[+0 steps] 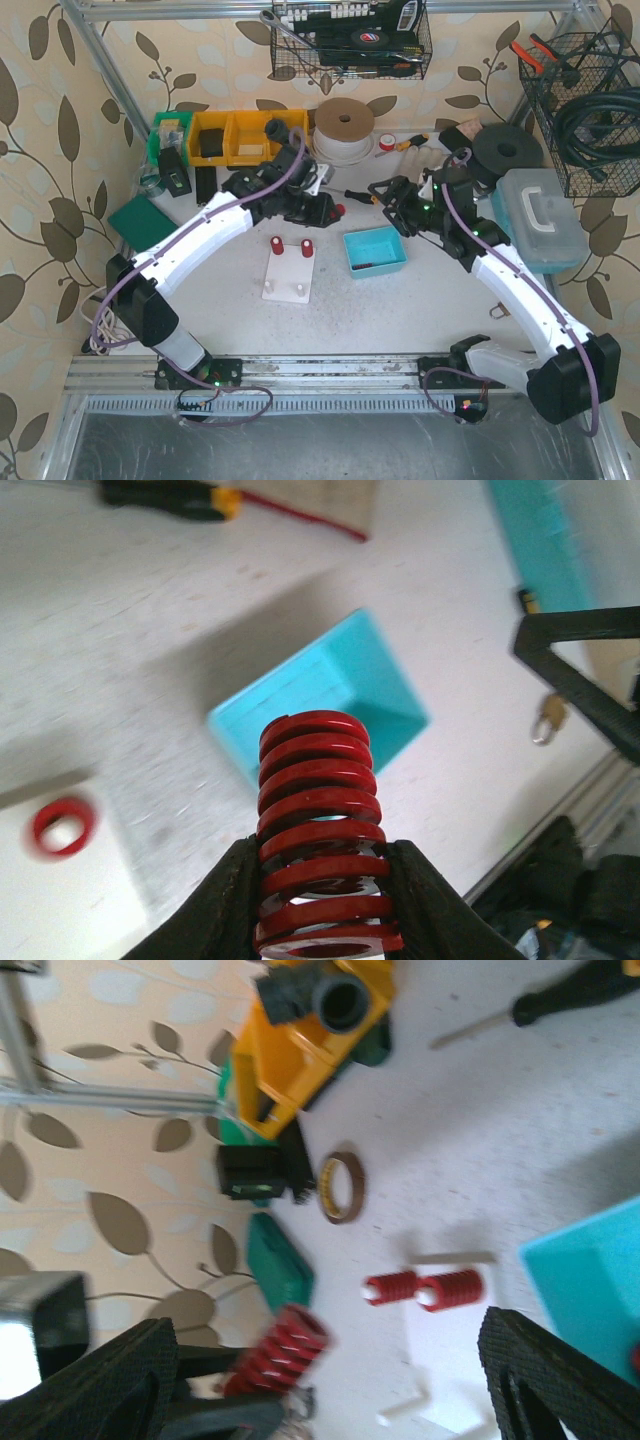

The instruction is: Install the large spring

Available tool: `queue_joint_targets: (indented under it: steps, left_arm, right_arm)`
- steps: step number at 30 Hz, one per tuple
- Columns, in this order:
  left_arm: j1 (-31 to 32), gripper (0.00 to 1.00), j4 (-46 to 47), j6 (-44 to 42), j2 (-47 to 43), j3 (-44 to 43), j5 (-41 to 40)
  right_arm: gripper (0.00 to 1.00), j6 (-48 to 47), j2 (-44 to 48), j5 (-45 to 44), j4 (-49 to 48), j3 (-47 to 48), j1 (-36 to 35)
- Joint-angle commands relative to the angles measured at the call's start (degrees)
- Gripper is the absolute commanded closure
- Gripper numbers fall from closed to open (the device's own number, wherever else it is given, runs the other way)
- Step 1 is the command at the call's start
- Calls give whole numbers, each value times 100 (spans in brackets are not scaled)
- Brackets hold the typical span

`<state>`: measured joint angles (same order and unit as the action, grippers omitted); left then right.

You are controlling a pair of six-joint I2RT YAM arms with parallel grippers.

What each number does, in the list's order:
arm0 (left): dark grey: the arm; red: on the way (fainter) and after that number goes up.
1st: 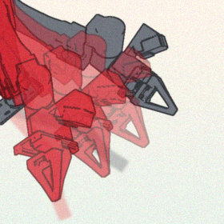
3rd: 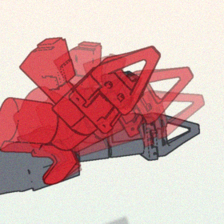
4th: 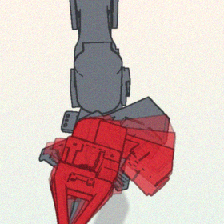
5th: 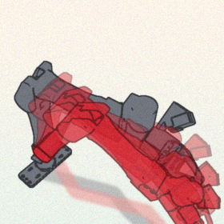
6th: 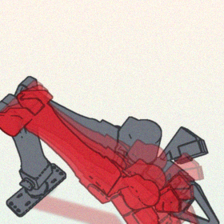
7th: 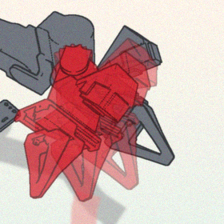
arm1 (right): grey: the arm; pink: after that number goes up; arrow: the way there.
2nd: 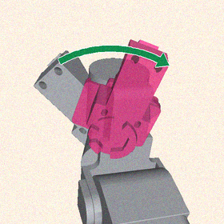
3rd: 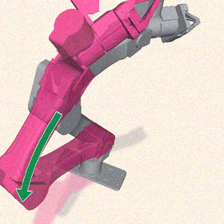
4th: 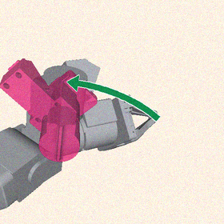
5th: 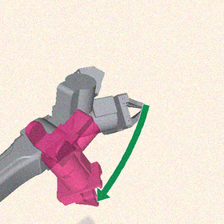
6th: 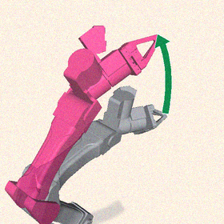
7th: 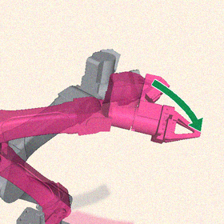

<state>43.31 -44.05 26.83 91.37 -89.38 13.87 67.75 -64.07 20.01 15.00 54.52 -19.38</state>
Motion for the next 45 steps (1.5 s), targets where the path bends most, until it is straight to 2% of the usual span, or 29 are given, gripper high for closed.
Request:
queue_joint_targets:
  steps: [1,5,8,13,24,33,45]
  left_arm:
    - [-251,100,-2355,-568,-221,-770,-386]
    - [-347,100,-3614,-786,-107,-1008,-609]
    - [-358,100,-4278,-847,-27,-970,-666]
    - [-396,100,-4604,-789,-259,-419,-988]
    - [-480,100,-3873,-460,-600,1133,-854]
    - [-712,100,-3286,-692,-193,1320,-832]
    - [-749,100,-3307,-821,121,1432,-655]
  right_arm:
    - [19,-1187,-365,155,774,55,-88]
    - [19,-1953,-651,-499,1290,431,-495]
    - [18,-2136,-799,-916,1331,521,-842]
    - [16,-2128,-765,-1476,1105,287,-1114]
    - [15,-2239,-676,-1706,1098,128,-1113]
    - [16,-2202,-568,-1762,1097,1,-1113]
    - [16,-2196,-559,-1804,1097,-18,-1113]
